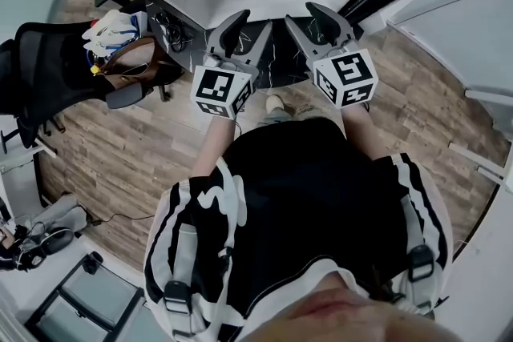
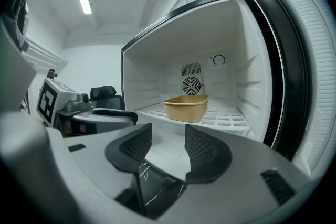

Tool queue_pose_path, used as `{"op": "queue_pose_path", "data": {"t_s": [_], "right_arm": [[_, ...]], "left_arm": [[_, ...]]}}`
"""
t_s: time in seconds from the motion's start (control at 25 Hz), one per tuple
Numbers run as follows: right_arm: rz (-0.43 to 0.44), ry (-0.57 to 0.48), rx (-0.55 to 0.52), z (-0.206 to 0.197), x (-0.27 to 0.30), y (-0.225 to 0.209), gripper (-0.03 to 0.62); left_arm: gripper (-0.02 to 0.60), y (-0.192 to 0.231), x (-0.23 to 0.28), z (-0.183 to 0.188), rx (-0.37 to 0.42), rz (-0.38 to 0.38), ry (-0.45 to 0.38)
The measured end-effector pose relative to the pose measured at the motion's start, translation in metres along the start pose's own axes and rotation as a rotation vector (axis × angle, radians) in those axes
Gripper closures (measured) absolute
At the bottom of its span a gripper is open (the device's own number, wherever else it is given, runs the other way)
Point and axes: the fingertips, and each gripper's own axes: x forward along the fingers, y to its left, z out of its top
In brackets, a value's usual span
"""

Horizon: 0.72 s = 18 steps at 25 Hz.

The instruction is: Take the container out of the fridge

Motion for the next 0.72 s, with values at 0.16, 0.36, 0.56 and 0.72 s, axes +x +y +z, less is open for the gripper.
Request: {"op": "queue_pose_path", "data": {"t_s": [0.16,0.36,0.56,0.72], "right_arm": [[-0.006,-0.008,-0.009,0.003,-0.001,-0.004,0.41],[-0.015,-0.018,-0.014,0.005,-0.001,-0.011,0.41],[-0.006,-0.028,-0.027,0.011,-0.001,-0.019,0.41],[0.024,-0.016,-0.032,0.011,0.002,-0.024,0.41]], "left_arm": [[0.416,0.0,0.003,-0.001,0.001,-0.001,-0.006],[0.414,0.001,0.008,-0.002,-0.001,0.012,0.0],[0.411,0.002,0.013,0.0,0.002,0.035,-0.004],[0.411,0.003,0.018,0.002,0.011,0.061,-0.007]]}}
